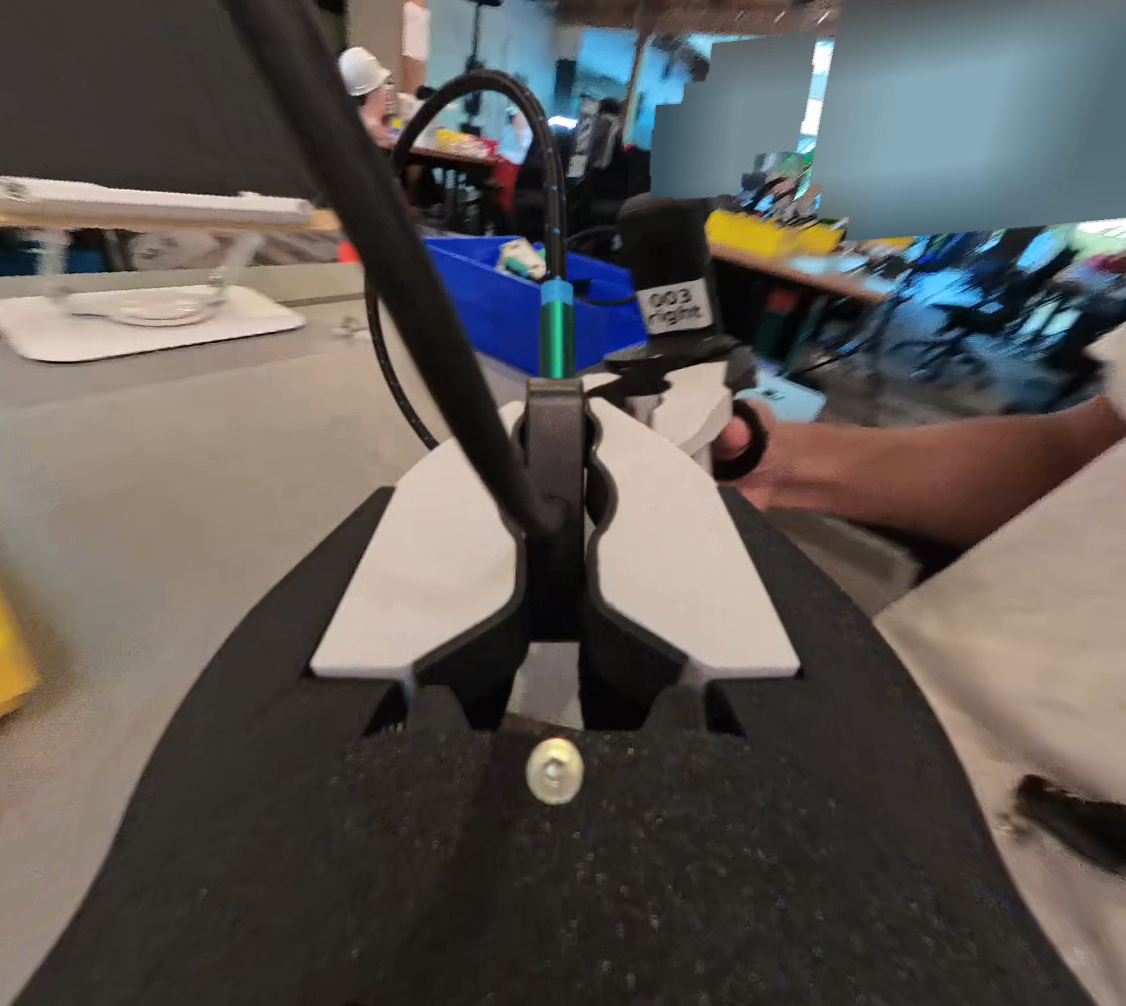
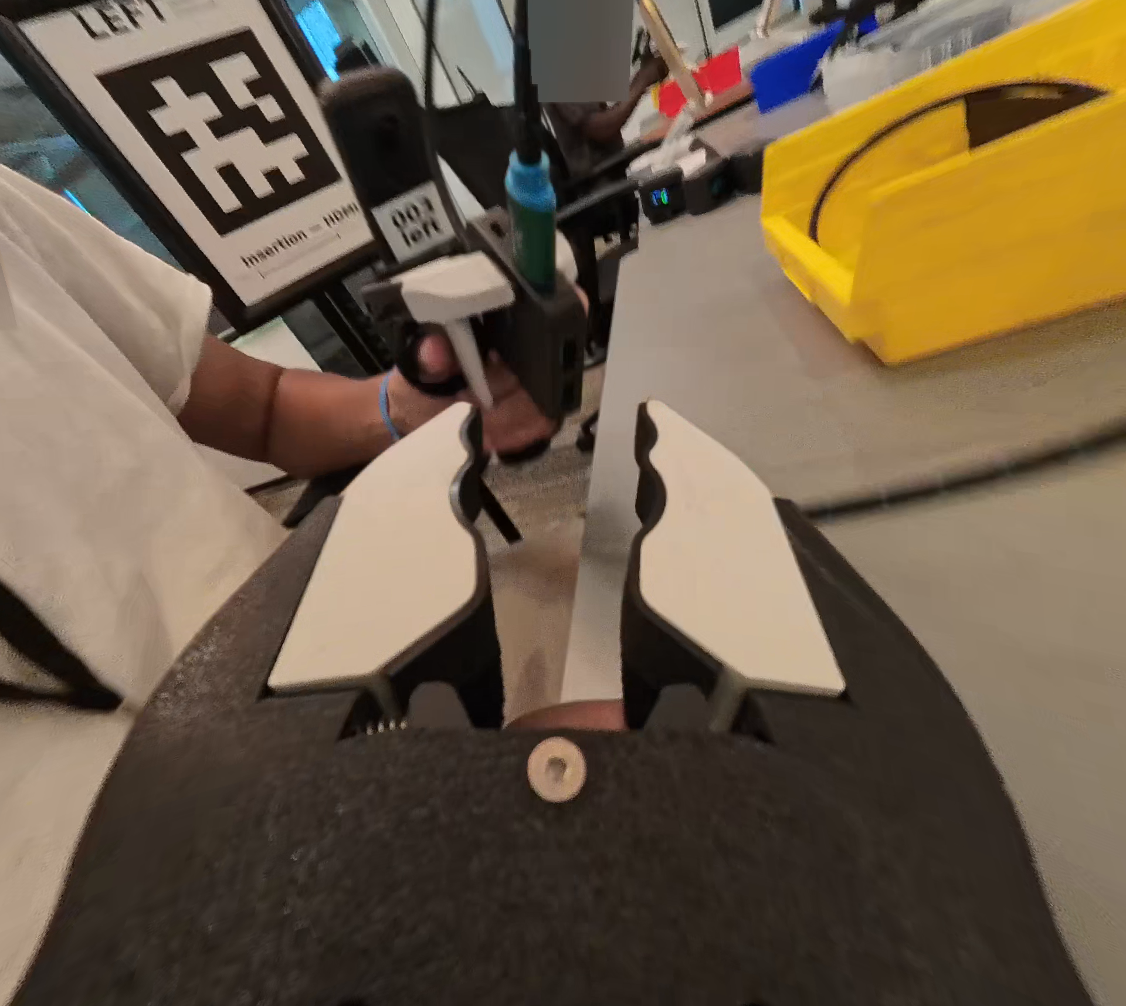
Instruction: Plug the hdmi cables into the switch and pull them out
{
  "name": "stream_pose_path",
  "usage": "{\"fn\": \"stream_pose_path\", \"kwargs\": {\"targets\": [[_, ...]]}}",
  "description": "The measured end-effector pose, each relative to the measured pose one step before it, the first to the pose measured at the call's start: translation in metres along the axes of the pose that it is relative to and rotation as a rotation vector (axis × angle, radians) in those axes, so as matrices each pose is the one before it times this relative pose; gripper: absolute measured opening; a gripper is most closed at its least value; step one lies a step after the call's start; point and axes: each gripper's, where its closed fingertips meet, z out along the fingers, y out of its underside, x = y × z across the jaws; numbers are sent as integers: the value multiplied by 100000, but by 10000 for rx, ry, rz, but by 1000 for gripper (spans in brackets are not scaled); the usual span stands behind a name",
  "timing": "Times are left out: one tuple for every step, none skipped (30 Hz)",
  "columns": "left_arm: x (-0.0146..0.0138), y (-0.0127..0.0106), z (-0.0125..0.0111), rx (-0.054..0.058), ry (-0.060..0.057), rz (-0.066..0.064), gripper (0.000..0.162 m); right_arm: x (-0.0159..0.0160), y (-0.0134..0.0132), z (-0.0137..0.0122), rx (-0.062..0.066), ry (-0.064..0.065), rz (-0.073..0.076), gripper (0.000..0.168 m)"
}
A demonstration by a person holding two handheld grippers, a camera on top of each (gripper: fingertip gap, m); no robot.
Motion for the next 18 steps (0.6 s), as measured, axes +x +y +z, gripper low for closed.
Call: {"fn": "stream_pose_path", "kwargs": {"targets": [[576, -35, 244, 140, 363, -426, 14, -367, -635, 626, 329, -62, -152, 46], [404, -70, 188, 173, 244, -391, 14, -458, -318, 523, 191, -197, -76, 42], [323, -91, 144, 172, 202, -292, 14, -643, 169, 460, -35, -375, -5, 35], [235, -43, 102, 115, 145, -200, 14, -468, 579, 385, -274, -240, -7, 30], [461, -112, 20, 144, 305, -79, 14, -223, 525, 175, -314, -4, -120, 21], [393, -114, 68, 101, 228, -57, 14, -195, -76, -175, -13, 50, -278, 16], [120, 37, 64, -14, 44, -18, 16, -256, -140, -245, -66, -55, -116, 14], [-289, 224, -3, -193, -233, 98, 23, -84, -196, -307, -51, 31, -28, 14], [-383, 232, -123, -211, -257, 161, 32, 233, -426, -547, 139, 222, -2, 13], [-450, 182, -224, -163, -270, 114, 40, 395, -554, -822, 204, 233, 40, 13], [-464, 180, -289, -150, -283, 51, 43, 641, -582, -1102, 82, 344, -80, 13], [-320, 160, -298, -118, -175, 34, 43, 952, -789, -1364, 10, 536, -221, 13], [-219, 233, -286, -129, -112, 67, 43, 1022, -1220, -1551, 138, 522, -222, 13], [-246, 360, -205, -206, -138, 111, 41, 1089, -1566, -1669, 159, 526, -226, 13], [-297, 419, -148, -249, -199, 142, 38, 1188, -1744, -1705, 30, 576, -317, 13], [-392, 389, -100, -224, -286, 152, 36, 1198, -1559, -1692, -335, 508, -450, 13], [-67, 259, -36, -161, -79, 160, 36, 1396, -1464, -1785, -485, 565, -508, 13], [130, 196, -10, -127, 42, 133, 35, 1620, -1297, -1845, -533, 557, -500, 13]]}}
